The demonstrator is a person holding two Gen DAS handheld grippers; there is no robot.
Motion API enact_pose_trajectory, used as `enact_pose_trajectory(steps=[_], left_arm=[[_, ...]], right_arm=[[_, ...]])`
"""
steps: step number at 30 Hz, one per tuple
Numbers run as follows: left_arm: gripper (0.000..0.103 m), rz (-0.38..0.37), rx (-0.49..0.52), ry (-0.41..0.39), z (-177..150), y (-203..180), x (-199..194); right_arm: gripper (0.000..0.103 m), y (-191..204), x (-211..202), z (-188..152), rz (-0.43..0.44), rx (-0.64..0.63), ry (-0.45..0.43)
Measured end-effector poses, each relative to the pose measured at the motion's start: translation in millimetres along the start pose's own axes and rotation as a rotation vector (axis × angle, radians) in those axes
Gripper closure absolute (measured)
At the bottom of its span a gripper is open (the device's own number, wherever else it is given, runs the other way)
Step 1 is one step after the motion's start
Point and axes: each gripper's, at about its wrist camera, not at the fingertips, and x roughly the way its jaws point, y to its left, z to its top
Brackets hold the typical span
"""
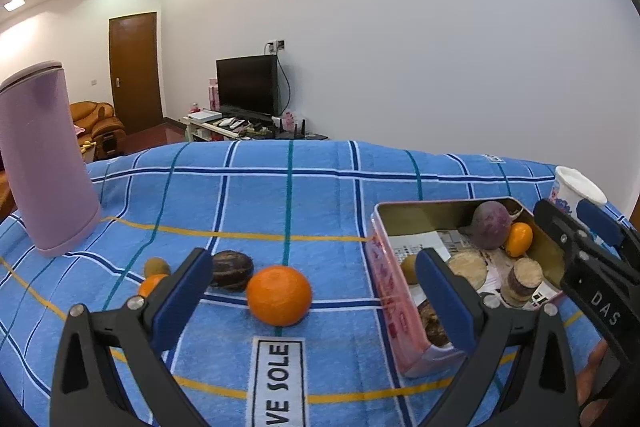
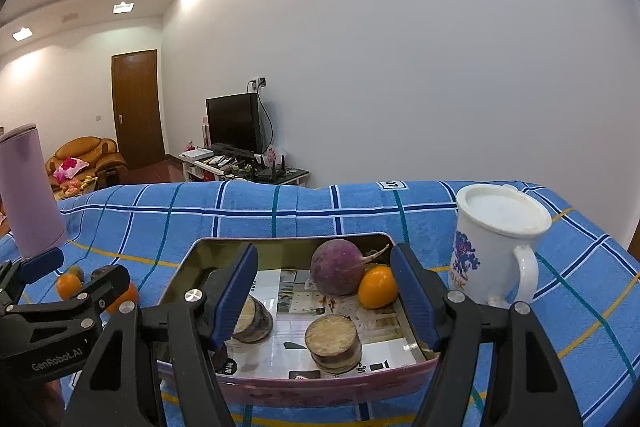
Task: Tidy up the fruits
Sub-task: 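Withdraw both tools from the tin toward the remaining oranges, then grasp a large orange with the right tool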
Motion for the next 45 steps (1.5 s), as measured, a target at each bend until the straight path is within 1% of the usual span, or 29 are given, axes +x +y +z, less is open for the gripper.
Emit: enact_pose_trajectory(steps=[9,16,21,32,39,45], left_arm=[[0.000,0.005,0.016,0.003,-3,7,-6],[0.000,0.029,0.019,0.007,-4,17,-8],[0.000,0.058,0.039,0.009,-4,26,-8],[0.000,0.076,0.030,0.027,-3,52,-4],[0.000,0.094,0.013,0.039,-3,75,-1],[0.000,0.132,-0.023,0.071,-2,108,6]], right_arm=[[0.033,1,-2,-1,-0.030,0.018,-0.010],[0.033,8,0,-2,-0.029,0.034,0.029],[0.033,19,3,-3,-0.021,0.028,0.058],[0.033,52,3,-8,0.014,-0.017,0.087],[0.033,75,3,-9,0.034,-0.041,0.098],[0.033,92,4,-10,0.055,-0.066,0.116]])
